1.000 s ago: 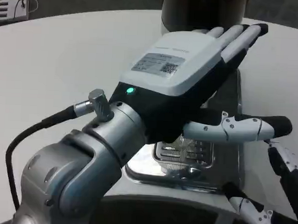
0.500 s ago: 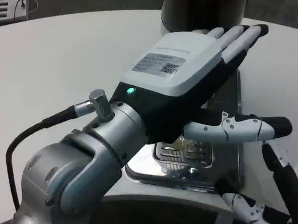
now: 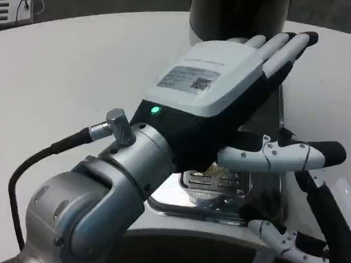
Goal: Grasp the cup under the faucet to collect the drink, then remove the cup.
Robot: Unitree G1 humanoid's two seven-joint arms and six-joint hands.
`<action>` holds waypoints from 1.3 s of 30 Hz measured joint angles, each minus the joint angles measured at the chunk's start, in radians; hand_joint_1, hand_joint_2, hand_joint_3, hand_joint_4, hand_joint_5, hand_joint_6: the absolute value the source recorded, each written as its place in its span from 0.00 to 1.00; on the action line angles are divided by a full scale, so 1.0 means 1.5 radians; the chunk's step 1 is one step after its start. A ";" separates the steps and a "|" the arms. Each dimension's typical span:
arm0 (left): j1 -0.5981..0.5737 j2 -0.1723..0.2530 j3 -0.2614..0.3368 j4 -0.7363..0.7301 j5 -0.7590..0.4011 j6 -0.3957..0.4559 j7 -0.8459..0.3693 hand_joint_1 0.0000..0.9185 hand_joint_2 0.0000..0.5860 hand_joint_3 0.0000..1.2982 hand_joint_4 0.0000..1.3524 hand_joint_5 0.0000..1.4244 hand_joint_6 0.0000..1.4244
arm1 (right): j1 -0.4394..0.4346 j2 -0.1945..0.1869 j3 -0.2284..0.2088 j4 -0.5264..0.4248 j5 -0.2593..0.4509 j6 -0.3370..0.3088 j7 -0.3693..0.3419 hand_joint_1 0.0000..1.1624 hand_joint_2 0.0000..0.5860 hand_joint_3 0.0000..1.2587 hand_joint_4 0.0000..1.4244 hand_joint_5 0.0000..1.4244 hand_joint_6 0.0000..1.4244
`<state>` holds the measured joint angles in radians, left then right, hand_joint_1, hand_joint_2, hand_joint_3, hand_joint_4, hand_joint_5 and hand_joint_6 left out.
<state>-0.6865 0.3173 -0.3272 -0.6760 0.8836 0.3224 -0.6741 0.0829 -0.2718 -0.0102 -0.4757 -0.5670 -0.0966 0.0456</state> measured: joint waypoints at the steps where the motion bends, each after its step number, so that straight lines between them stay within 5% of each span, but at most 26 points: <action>1: 0.002 -0.001 0.000 -0.001 0.002 0.000 0.000 0.00 0.17 0.00 0.00 0.02 0.02 | -0.004 -0.002 0.001 0.002 0.000 0.000 0.000 0.33 0.45 0.00 0.00 0.01 0.08; 22: 0.013 -0.013 -0.001 -0.004 0.020 -0.007 0.007 0.00 0.19 0.00 0.00 0.01 0.00 | -0.056 -0.004 0.015 0.048 0.003 0.000 -0.004 0.36 0.44 0.00 0.00 0.00 0.08; 32: 0.142 -0.061 0.059 -0.042 0.016 -0.097 0.223 0.00 0.21 0.00 0.00 0.00 0.00 | -0.065 -0.008 0.019 0.052 0.006 -0.001 -0.005 0.36 0.44 0.00 0.00 0.00 0.08; 39: 0.232 -0.074 0.089 -0.050 0.022 -0.120 0.278 0.00 0.22 0.00 0.00 0.00 0.00 | -0.069 -0.009 0.021 0.057 0.017 -0.001 -0.006 0.36 0.44 0.00 0.00 0.00 0.09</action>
<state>-0.3388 0.2060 -0.1941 -0.7505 0.9169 0.1427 -0.2569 -0.0204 -0.2847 0.0215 -0.3906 -0.5414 -0.0987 0.0373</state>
